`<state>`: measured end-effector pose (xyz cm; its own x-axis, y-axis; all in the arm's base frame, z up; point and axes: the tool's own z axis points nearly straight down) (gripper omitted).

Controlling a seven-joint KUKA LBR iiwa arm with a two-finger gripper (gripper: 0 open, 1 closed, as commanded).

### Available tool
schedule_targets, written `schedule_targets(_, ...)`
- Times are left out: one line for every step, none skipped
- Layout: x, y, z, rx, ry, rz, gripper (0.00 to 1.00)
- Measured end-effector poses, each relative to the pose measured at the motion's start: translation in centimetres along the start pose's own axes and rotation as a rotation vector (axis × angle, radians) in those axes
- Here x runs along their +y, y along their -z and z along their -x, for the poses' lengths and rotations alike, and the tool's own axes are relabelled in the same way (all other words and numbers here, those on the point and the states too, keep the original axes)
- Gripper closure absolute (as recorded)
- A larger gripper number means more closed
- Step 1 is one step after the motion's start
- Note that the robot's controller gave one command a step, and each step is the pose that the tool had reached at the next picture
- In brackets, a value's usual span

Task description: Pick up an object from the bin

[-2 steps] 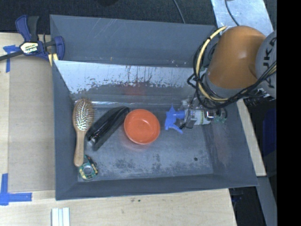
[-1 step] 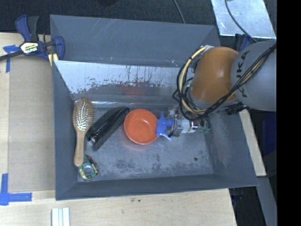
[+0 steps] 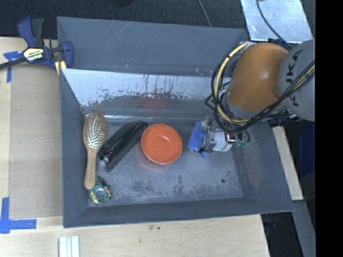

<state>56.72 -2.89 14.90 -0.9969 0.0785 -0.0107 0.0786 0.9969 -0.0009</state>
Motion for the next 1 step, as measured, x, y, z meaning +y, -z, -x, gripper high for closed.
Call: schedule_targets(2.5, 10.76, 2.33, -0.001, 0.039, 0.0, 1.0)
